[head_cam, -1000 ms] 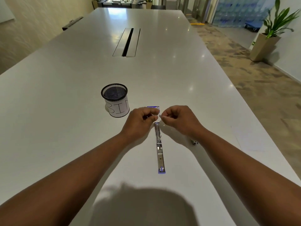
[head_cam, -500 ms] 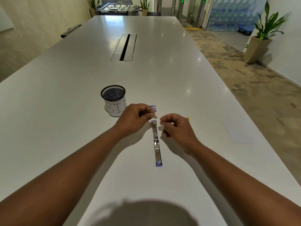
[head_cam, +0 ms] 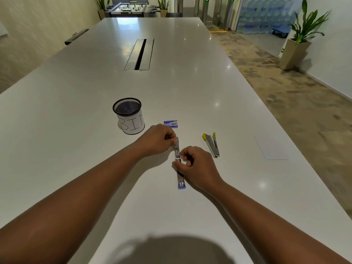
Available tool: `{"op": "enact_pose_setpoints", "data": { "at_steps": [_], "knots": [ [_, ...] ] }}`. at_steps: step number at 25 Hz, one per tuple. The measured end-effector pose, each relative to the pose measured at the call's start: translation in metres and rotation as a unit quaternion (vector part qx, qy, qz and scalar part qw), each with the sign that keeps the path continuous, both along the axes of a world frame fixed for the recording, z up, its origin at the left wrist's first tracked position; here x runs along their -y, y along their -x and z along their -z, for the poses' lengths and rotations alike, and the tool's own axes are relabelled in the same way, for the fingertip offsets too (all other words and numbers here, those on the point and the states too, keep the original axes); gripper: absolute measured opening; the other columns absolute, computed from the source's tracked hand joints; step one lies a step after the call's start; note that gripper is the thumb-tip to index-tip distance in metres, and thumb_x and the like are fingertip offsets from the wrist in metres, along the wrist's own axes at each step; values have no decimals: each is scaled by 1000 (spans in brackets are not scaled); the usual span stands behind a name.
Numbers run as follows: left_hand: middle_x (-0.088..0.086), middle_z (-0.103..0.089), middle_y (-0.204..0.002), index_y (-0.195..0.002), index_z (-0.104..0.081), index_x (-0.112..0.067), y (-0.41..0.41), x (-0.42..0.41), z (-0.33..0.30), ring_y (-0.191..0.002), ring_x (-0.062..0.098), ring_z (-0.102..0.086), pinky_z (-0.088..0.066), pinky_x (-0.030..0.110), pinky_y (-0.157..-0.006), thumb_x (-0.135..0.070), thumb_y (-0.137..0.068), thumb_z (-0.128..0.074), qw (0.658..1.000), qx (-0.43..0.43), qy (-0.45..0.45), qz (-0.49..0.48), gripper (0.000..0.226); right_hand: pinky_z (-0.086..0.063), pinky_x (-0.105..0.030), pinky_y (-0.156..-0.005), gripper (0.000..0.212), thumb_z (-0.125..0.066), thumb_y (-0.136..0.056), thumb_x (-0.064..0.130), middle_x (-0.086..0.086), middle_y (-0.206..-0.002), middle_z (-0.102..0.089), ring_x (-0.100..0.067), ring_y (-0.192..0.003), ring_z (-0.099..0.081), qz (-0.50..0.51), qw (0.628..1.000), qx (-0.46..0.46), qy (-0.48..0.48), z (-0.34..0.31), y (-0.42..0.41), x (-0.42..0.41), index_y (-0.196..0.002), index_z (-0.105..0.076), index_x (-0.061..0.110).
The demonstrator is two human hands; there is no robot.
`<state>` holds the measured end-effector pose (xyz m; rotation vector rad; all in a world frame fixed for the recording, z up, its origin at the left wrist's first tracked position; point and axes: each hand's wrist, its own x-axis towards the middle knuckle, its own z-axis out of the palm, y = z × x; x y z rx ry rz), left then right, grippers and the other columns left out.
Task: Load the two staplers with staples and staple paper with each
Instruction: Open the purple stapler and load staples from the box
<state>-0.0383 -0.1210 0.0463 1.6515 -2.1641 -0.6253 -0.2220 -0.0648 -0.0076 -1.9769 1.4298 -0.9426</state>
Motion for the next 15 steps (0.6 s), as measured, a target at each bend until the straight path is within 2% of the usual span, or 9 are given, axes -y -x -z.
{"op": "enact_pose_setpoints", "data": {
  "at_steps": [4,8,11,13,15],
  "knots": [
    [-14,-65,-72,-77,-73,-23,4,0,-1,-65,-1,-56,-36,12,-58,-15,-93,-66,1000,15,-9,23,19,-38,-25,-57,24,-80,-76,35,9,-66,-51,-10,-64,-48,2,1000,1,10,3,0,1,-78,-60,21],
    [-14,-60,-65,-71,-68,-20,9,0,5,-65,2,-55,-35,16,-59,-13,-92,-64,999,37,-11,34,23,-41,-29,-59,25,-81,-76,32,7,-68,-54,-13,-66,-50,-1,1000,-2,14,3,0,1,-81,-61,18],
    [-9,-67,-70,-73,-71,-17,11,2,5,-71,7,-58,-38,17,-62,-13,-89,-68,998,45,-8,34,17,-41,-30,-60,25,-83,-76,31,7,-68,-54,-13,-66,-50,0,1000,-2,14,2,0,2,-82,-62,17],
    [-8,-72,-77,-81,-77,-15,10,4,7,-73,3,-61,-42,18,-66,-10,-84,-71,1000,15,-7,5,8,-43,-31,-60,25,-83,-75,31,8,-69,-55,-12,-66,-50,-2,1000,2,10,2,0,2,-84,-63,18],
    [-7,-71,-78,-87,-75,-15,9,4,11,-72,5,-63,-48,22,-69,-4,-79,-73,995,-68,-39,-64,14,-45,-33,-61,26,-84,-75,32,6,-71,-57,-12,-65,-50,-1,1000,12,1,2,0,2,-84,-63,18]
  ]
}}
